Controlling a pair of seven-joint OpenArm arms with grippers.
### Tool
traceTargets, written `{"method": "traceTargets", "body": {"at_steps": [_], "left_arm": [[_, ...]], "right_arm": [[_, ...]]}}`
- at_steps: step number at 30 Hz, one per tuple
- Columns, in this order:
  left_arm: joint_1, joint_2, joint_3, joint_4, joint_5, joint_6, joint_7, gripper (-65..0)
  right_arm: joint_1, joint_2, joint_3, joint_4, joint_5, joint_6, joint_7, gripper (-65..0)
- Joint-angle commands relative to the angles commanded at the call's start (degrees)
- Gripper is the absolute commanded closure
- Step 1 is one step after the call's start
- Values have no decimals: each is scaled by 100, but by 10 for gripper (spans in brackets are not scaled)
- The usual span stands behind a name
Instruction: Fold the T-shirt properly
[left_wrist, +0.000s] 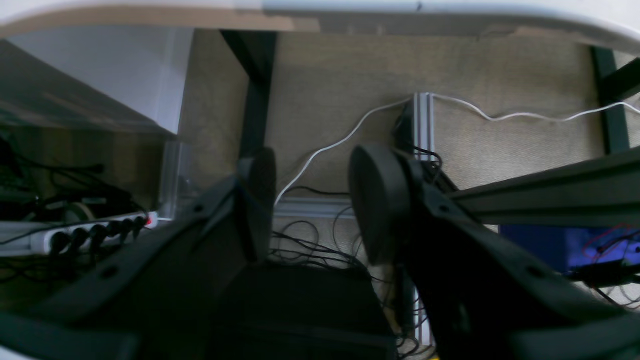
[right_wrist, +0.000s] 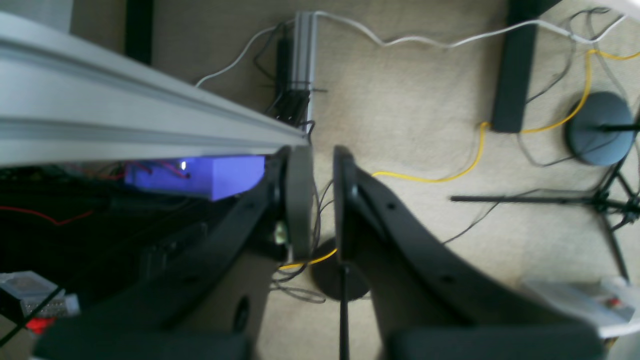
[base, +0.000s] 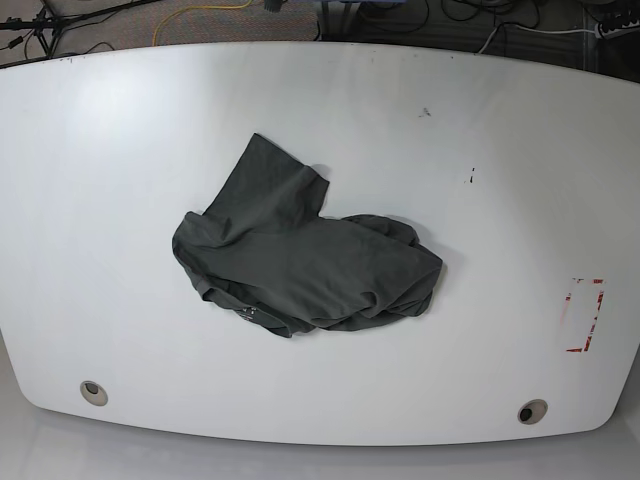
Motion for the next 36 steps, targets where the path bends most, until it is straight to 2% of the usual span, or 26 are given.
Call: {"method": "traceTargets", "body": {"at_steps": [11, 13, 27, 29, 36], "left_arm": [[272, -69, -165, 527, -130, -4, 9, -254], [185, -248, -95, 976, -132, -22, -46, -252], [-56, -288, -14, 1018, -43, -16, 3, -253], [-140, -252, 42, 850, -5, -17, 80, -251], [-341, -208, 107, 783, 6, -17, 197, -253]], "right_arm": [[-135, -12, -8, 382, 61, 6, 68, -63], [143, -29, 45, 577, 291, 20, 22, -65], [734, -1, 49, 488, 345, 37, -33, -65], [833, 18, 66, 200, 167, 49, 83, -84], [1013, 60, 75, 16, 169, 57, 129, -118]]}}
